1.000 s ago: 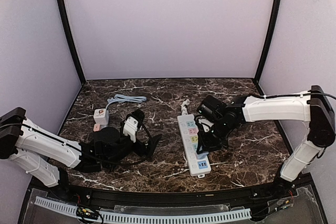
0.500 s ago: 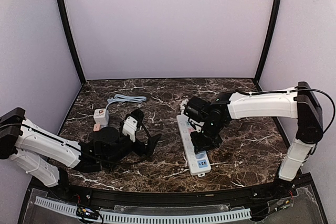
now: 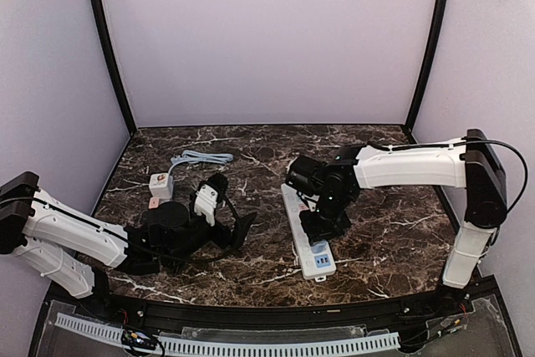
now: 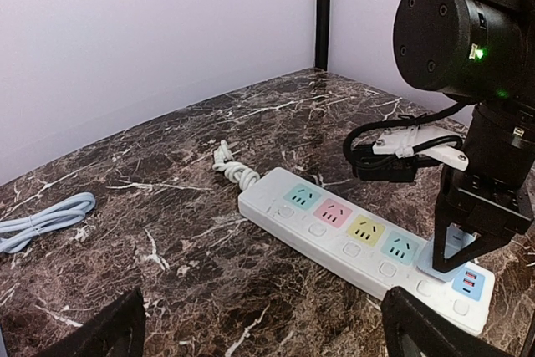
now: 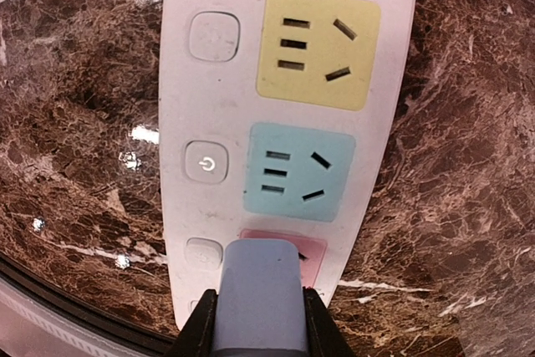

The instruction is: Insert the plug

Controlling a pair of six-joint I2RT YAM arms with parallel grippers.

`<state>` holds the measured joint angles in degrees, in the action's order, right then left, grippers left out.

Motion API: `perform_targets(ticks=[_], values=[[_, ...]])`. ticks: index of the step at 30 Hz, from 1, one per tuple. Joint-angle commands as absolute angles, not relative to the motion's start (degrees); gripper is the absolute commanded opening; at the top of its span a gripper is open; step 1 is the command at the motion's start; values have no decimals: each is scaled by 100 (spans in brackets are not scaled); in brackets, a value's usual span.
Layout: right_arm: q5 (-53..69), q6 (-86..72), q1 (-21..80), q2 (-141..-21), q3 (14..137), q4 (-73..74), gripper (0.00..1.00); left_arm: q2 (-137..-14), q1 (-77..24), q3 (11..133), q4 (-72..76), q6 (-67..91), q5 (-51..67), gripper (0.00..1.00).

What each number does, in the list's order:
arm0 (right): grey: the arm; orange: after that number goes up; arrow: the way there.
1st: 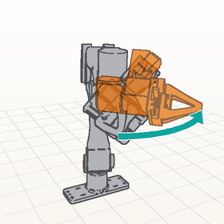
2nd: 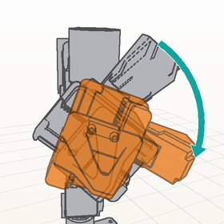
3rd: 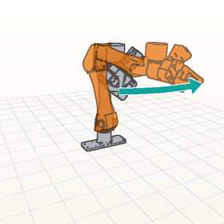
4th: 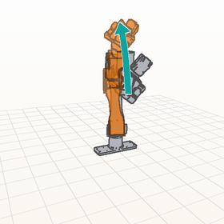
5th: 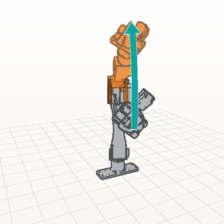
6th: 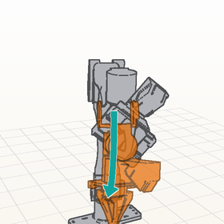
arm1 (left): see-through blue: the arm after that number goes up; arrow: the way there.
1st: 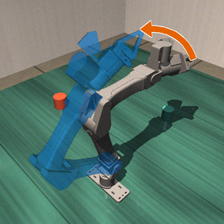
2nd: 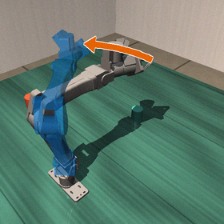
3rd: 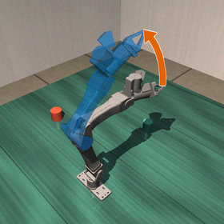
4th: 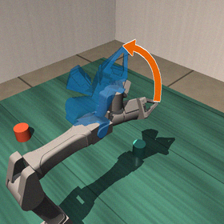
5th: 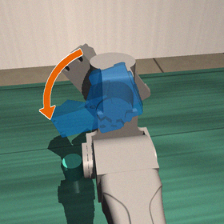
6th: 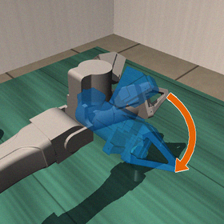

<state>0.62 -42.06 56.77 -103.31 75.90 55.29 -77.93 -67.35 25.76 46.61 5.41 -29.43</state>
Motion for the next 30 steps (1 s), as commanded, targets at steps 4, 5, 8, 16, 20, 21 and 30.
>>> perform_targets(ticks=[4, 5, 8, 16, 20, 21, 30], values=[[-334, -4283, 5786, -10811, 7589, 5308, 0, -7639, -6715, 2465, 4667, 618, -2962, 99], [-348, -4287, 5791, -10842, 7593, 5309, 0, -7638, -6715, 2459, 4663, 616, -2966, 99], [-356, -4309, 5799, -10895, 7603, 5309, 0, -7632, -6715, 2458, 4658, 613, -2978, 99], [-371, -4383, 5814, -11023, 7620, 5266, 0, -7611, -6715, 2443, 4658, 624, -2963, 99], [-387, -4420, 5828, -11089, 7582, 5224, 0, -7595, -6715, 2436, 4650, 627, -2969, 99], [-394, -4435, 5833, -11110, 7573, 5215, 0, -7590, -6715, 2440, 4643, 630, -2970, 99], [-614, -4692, 5905, -11491, 7523, 5016, 0, -7536, -6715, 2426, 4611, 649, -2962, 99]])
